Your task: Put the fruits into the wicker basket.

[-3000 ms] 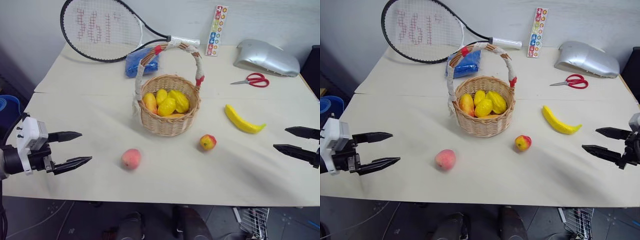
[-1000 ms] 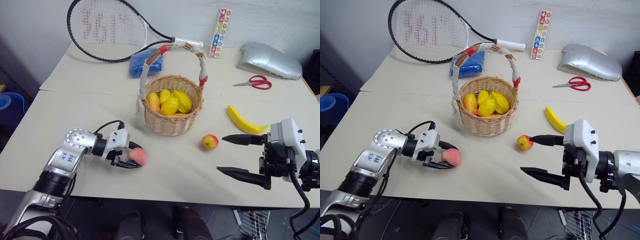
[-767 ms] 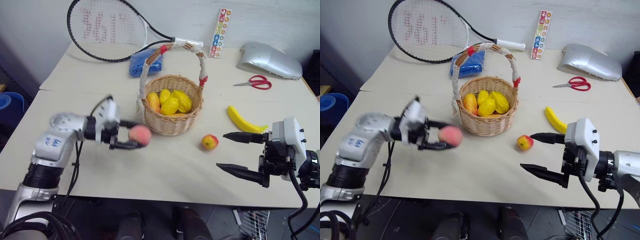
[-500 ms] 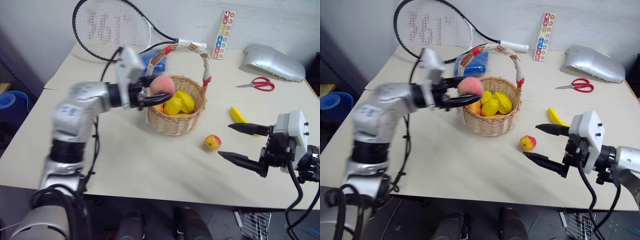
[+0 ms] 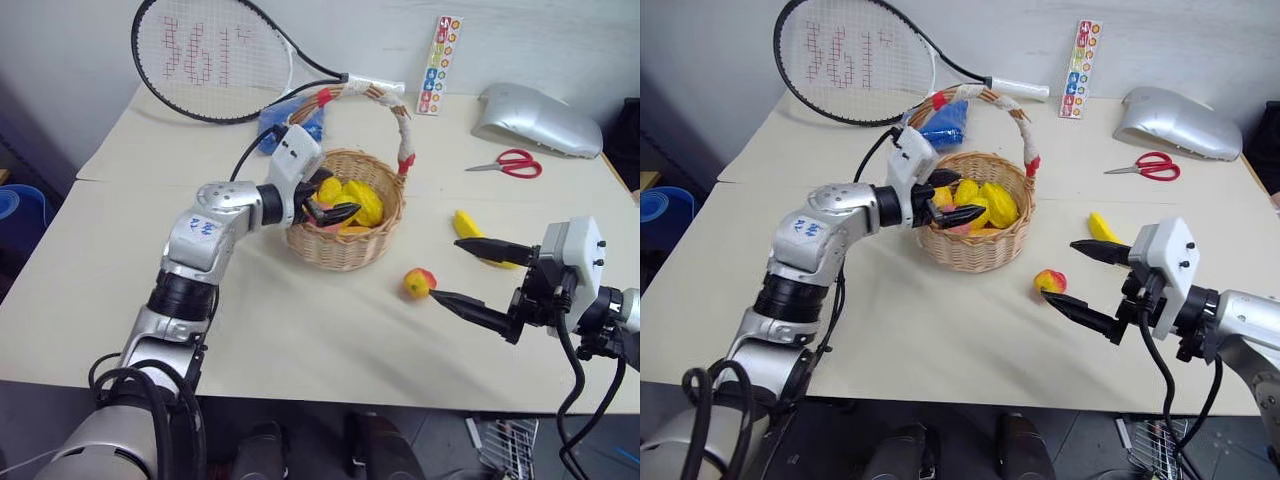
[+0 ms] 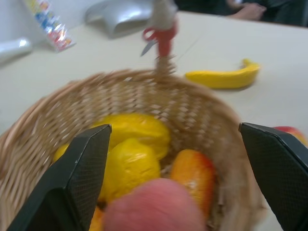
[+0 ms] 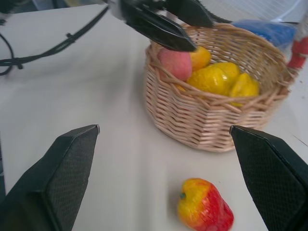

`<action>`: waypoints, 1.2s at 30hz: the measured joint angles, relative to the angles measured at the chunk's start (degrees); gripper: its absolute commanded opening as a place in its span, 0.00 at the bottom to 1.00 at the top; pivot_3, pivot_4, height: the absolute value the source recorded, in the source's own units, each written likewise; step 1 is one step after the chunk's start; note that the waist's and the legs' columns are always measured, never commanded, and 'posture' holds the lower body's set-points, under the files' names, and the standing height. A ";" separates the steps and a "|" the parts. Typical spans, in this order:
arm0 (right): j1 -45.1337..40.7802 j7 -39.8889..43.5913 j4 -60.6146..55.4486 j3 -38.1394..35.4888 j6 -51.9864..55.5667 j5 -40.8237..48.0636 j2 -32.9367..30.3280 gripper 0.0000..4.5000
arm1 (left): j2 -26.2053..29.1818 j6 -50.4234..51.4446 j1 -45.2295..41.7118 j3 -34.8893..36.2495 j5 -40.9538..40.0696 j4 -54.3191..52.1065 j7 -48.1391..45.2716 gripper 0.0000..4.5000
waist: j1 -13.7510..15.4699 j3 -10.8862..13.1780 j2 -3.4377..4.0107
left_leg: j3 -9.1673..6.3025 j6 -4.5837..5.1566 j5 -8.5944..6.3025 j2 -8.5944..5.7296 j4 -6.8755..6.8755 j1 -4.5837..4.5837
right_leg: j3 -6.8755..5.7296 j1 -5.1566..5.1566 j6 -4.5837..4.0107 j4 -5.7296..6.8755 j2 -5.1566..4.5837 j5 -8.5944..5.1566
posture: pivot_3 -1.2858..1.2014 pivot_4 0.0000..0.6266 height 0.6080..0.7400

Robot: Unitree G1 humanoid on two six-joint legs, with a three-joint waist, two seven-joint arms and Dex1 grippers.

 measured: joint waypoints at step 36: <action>-6.92 -10.49 22.22 21.09 -12.75 -23.54 20.83 0.46 | 16.86 -5.50 13.98 6.11 -11.64 -10.65 -21.24 1.00 | -0.11 -0.02 0.03 | 0.04 0.22 -0.17 0.03 0.02 0.15 | -0.02 0.05 -0.19 0.09 0.19 -0.02 | 0.52 0.24 1.00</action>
